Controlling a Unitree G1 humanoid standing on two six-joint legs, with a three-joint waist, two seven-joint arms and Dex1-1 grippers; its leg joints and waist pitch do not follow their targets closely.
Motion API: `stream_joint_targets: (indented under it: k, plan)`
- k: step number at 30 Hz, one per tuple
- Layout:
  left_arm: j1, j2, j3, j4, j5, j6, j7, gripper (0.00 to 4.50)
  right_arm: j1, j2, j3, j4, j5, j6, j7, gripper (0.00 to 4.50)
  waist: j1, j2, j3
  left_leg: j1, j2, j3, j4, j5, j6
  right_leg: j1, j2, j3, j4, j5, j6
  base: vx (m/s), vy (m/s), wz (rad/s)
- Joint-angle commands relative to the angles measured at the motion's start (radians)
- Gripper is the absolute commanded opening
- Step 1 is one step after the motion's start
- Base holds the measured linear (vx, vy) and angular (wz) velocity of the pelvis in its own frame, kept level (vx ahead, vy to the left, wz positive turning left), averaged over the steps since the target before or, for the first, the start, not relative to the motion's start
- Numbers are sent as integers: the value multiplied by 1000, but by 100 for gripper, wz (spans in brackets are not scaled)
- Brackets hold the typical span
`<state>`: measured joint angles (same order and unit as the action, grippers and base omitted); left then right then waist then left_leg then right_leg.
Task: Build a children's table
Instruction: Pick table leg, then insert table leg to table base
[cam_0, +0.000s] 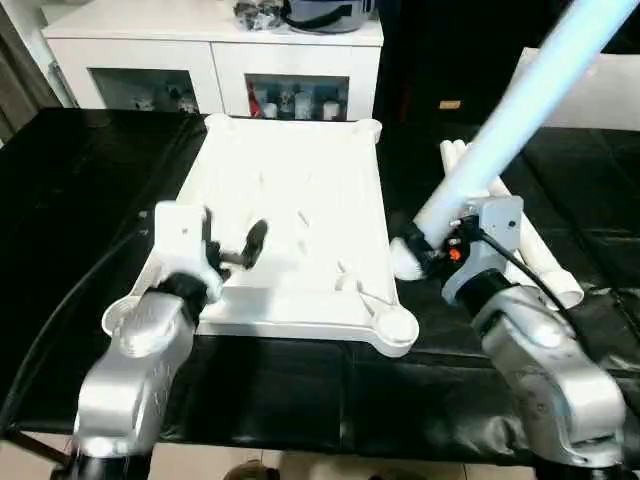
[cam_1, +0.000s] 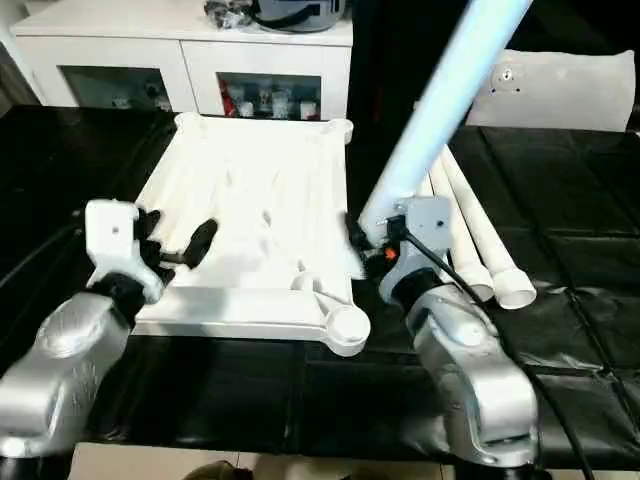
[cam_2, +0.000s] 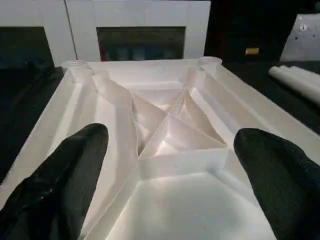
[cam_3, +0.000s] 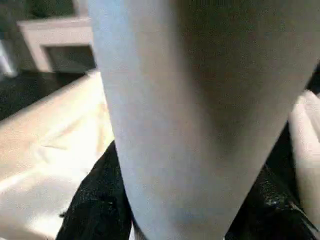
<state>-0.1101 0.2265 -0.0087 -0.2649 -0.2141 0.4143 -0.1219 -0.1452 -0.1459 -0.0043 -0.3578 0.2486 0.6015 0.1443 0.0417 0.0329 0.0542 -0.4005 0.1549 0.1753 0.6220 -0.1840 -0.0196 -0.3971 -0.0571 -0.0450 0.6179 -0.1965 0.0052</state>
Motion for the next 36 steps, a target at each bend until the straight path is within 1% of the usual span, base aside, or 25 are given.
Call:
stream_joint_targets:
  k: [1, 3, 4, 6, 7, 8, 9, 11, 12, 13, 14, 15, 16, 17, 18, 21, 22, 24, 26, 27, 30, 32, 33, 34, 36]
  plan:
    - [0, 4, -28, -13, 31, -17, 9, 450, 11, 12, -12, 5, 7, 23, -15, 190, -4, -5, -56, 31, 65, -37, -96, -322, -65, 23, -76, 50, -92, -340, -85, 0, 0, 0]
    - [-3, -2, -42, -14, 40, -29, 3, 450, 25, 21, -12, -6, 32, 18, 7, 190, -5, -5, -55, 31, 67, -41, -98, -323, -68, 23, -72, 48, -91, -329, -84, 0, 0, 0]
    - [-8, -2, -59, -16, 53, -35, -4, 450, 35, 22, 0, -17, 28, 11, 13, 190, -10, 2, -55, 39, 78, -53, -104, -348, -94, 22, -53, 37, -92, -302, -72, 0, 0, 0]
    - [-9, -3, -71, -16, 69, -29, 2, 450, 41, 23, 8, -24, 21, 12, 12, 190, -31, 22, -57, 67, 144, -105, -137, -398, -118, 19, -16, 6, -70, -198, -70, 0, 0, 0]
    - [-7, -5, -76, -13, 74, -32, 1, 450, 44, 28, 10, -26, 23, 14, 10, 190, -38, 32, -58, 70, 206, -139, -169, -384, -74, 15, -24, -5, -22, -131, -76, 0, 0, 0]
    - [-5, -12, -75, -11, 68, -30, 0, 450, 46, 31, 11, -27, 20, 12, 5, 190, -41, 43, -55, 68, 248, -153, -198, -388, -30, 1, -27, -12, 34, -118, -77, -1, -82, 8]
    - [2, -31, -63, -11, 51, -28, 2, 450, 48, 27, 18, -27, 11, 8, -1, 190, -47, 27, -56, 68, 251, -146, -206, -405, 34, -2, -33, -7, 67, -109, -74, 2, -137, 12]
    - [3, -39, -56, -12, 41, -24, 6, 450, 48, 24, 22, -27, 7, 8, -2, 190, -46, 14, -57, 55, 198, -117, -175, -398, 106, 8, -54, 20, 37, -78, -118, -4, -170, 7]
    - [6, -36, -57, -12, 44, -30, 1, 450, 49, 25, 21, -32, 7, 13, 1, 190, -30, -31, -60, 8, 17, -14, -31, -351, 106, 26, -80, 49, -107, -194, -194, -29, -201, -4]
    - [8, -22, -64, -12, 56, -33, -8, 450, 51, 25, 19, -43, 26, 22, 17, 190, 8, -46, -65, -12, -29, -17, 84, -160, 87, 49, -147, 87, -140, -490, -104, -29, -201, -4]
    - [9, -20, -64, -13, 57, -34, -9, 450, 50, 21, 22, -44, 21, 19, 17, 190, 13, -51, -61, -37, -22, -30, 74, -86, 67, 53, -147, 96, -132, -578, 11, -40, -167, -10]
    - [14, -7, -65, -16, 63, -40, -20, 450, 46, -6, 41, -50, -14, -3, 22, 190, 21, -46, -58, -41, -19, -42, 50, -72, 29, 53, -128, 90, -131, -701, 180, -39, -132, -5]
    - [14, 6, -61, -18, 62, -26, -32, 450, 46, -2, 33, -60, 15, -8, 45, 190, 22, -31, -65, -25, -2, -60, 8, -100, 35, 55, -115, 88, -118, -619, 197, -39, -132, -5]
    - [13, 15, -60, -17, 60, -14, -41, 450, 46, 10, 18, -66, 50, -1, 60, 190, 13, -27, -59, -18, 3, -61, -15, -100, 68, 42, -72, 59, -124, -492, 176, -44, -90, 7]
    - [8, 35, -60, -16, 50, -11, -75, 450, 40, 27, -6, -72, 74, 15, 50, 190, 12, -8, -59, 8, 14, -62, -30, -138, 56, 27, -52, 33, -128, -509, 149, -57, -80, 6]
    - [3, 40, -52, -19, 28, 0, -102, 450, 34, 32, -16, -71, 96, 32, 57, 190, 5, 17, -56, 29, 54, -75, -57, -204, 37, 36, -60, 6, -139, -500, 57, -36, -42, 3]
    - [-7, 59, -55, -24, -1, 0, -167, 450, 29, 31, -13, -72, 118, 11, 82, 190, -2, 20, -51, 48, 72, -80, -68, -300, 28, 33, -66, -8, -149, -528, 27, 0, 0, 0]
    - [-11, 74, -60, -25, -18, 7, -202, 450, 23, 26, -3, -69, 96, -21, 82, 190, -14, 29, -38, 69, 91, -89, -86, -451, 0, 36, -72, -25, -152, -525, -15, -14, 27, 1]
    - [-13, 83, -65, -25, -22, 2, -216, 450, 20, 16, 11, -65, 60, -53, 72, 190, -21, 32, -29, 69, 106, -102, -112, -588, -35, 55, -80, -26, -135, -505, -23, -24, 56, 0]
    - [-20, 111, -84, -25, -29, 1, -260, 450, 16, 6, 24, -56, 46, -57, 84, 190, -25, 25, -23, 72, 92, -99, -115, -635, -62, 56, -96, -14, -138, -544, -32, -12, 54, -1]
    - [-40, 207, -154, -5, -28, -31, -433, 450, 5, -10, 36, -22, 30, -82, 109, 190, -28, 11, -17, 91, 51, -87, -82, -543, -45, 46, -121, -25, -185, -769, 11, -4, 18, 0]
    - [-43, 219, -163, -1, -24, -39, -458, 450, 4, -11, 35, -20, 33, -84, 111, 190, -35, 15, -21, 76, 59, -94, -95, -526, -43, 64, -117, -29, -178, -725, 14, 0, 0, 0]
    - [-66, 265, -192, 27, -39, -42, -571, 450, -6, 1, 18, -17, 84, -63, 133, 190, -36, 11, -26, 71, 74, -101, -107, -529, -43, 68, -114, -23, -169, -642, 2, 0, 0, 0]
    - [-76, 287, -205, 42, -46, -48, -625, 422, -9, 6, 15, -13, 101, -69, 145, 190, -33, 19, -33, 79, 77, -100, -108, -525, -45, 59, -116, -9, -154, -563, -29, 0, 0, 0]
    - [-97, 327, -230, 68, -49, -58, -713, 415, -13, 8, 13, 0, 101, -82, 146, 190, -35, 18, -35, 58, 81, -101, -116, -465, -43, 73, -120, 1, -134, -443, -74, 0, 0, 0]
